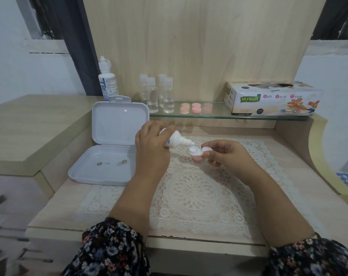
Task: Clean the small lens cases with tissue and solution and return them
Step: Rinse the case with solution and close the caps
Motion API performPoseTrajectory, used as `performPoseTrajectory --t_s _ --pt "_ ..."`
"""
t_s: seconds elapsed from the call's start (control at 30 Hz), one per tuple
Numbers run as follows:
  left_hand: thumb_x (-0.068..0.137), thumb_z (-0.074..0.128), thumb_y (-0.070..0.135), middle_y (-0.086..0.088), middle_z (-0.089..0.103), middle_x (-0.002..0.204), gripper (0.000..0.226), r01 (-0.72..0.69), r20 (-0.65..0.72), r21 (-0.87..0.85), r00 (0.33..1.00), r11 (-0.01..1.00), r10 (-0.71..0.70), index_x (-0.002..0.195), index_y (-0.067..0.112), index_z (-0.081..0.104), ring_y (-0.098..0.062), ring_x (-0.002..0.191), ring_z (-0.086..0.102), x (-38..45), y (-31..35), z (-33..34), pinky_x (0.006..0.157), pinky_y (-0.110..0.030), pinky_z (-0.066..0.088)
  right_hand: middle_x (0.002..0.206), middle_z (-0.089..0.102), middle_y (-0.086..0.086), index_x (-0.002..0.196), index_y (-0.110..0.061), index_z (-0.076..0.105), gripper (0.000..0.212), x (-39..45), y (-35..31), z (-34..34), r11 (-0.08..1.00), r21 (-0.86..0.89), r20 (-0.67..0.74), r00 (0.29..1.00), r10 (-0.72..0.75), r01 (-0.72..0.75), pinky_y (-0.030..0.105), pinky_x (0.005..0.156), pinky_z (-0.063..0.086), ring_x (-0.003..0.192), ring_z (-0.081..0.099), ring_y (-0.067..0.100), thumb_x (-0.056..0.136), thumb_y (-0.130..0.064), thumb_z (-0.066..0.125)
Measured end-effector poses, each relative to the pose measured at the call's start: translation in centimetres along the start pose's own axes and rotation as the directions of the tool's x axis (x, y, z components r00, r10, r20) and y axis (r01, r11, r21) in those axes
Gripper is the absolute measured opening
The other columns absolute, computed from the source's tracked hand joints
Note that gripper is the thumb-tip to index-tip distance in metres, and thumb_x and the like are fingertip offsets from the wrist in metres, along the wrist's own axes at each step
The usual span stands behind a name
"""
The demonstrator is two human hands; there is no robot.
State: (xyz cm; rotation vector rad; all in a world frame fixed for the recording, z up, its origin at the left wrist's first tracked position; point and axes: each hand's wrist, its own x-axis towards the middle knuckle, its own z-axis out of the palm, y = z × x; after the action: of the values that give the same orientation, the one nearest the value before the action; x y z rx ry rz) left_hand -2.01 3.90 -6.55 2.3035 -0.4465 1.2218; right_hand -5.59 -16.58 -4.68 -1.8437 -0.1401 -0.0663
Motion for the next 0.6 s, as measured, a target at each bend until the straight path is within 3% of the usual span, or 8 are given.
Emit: performPoseTrajectory --t_s 0.6 --pt "0.056 0.061 -0.015 -0.001 0.063 0.103 0.058 -0.017 -0.022 -0.010 1.000 1.000 0.016 0.103 0.017 0.070 -0.024 0.107 0.047 -0.02 0.05 -0.06 0.086 -0.039 0.034 0.070 0.072 -0.007 0.099 -0.017 0.071 0.015 -0.01 -0.03 0.06 1.000 -0.007 0.006 1.000 -0.004 0.004 0.015 0.058 0.046 0.059 0.060 0.003 0.085 -0.010 0.071"
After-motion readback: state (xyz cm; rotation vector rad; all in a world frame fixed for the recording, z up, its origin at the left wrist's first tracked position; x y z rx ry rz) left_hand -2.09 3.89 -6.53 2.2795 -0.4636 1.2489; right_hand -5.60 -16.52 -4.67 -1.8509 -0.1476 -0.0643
